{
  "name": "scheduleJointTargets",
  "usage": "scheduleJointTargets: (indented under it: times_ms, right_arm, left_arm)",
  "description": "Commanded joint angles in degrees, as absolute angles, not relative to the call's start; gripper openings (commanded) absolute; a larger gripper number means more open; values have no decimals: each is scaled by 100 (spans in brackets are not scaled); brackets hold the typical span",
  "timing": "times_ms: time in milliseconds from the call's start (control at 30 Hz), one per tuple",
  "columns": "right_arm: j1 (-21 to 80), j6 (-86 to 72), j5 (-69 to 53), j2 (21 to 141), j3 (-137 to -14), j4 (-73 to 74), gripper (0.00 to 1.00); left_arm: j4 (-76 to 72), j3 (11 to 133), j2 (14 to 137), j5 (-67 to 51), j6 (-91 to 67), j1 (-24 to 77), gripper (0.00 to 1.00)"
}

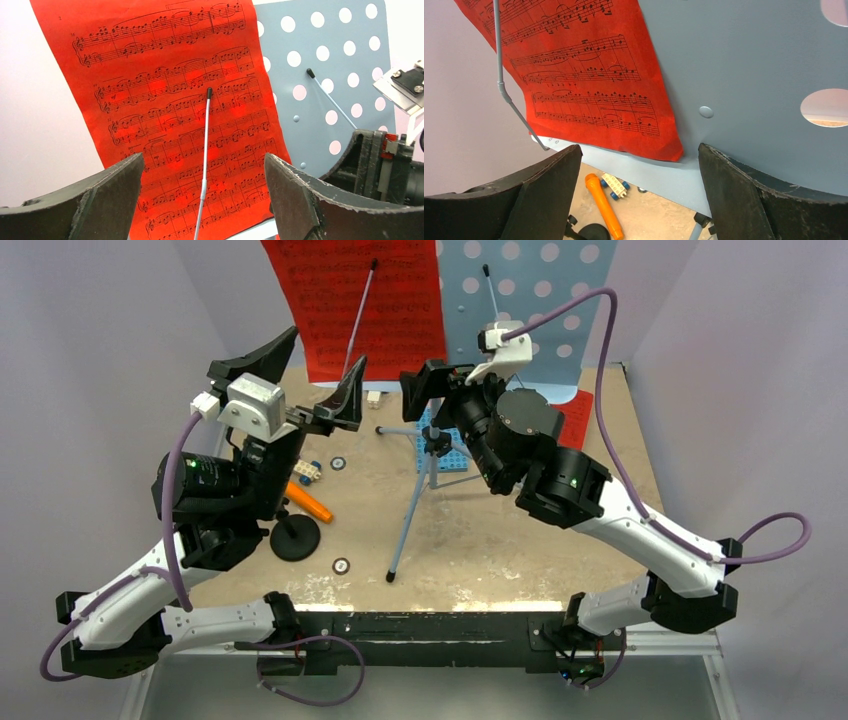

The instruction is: Pack up the instrument practice props

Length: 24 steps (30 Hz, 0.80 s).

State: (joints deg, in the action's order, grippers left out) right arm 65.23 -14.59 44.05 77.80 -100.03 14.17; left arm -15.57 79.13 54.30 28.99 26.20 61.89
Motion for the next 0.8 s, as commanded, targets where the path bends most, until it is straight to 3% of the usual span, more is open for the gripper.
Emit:
scheduleJointTargets:
  times_ms: [0, 300, 567, 767]
  right_arm:
    - [6377, -1605, 4479, 7975, -10369, 1470, 89]
    - [6312, -1526, 4185, 7963, -10357, 1261, 70]
    - [6311, -1460, 4031, 7885, -10235, 1064, 35]
    - [6311, -1505, 3956, 7855, -10220, 1146, 27]
  left_arm:
    - [-1654, 7861, 5333, 2892, 2613, 6179, 93]
    - [-1600, 7763, 5283, 2841, 2516, 6178, 93]
    - [-1590, 7768, 5267, 2821, 2528, 6179, 93]
    - [-1686, 7838, 5385, 2846, 2719, 6179, 92]
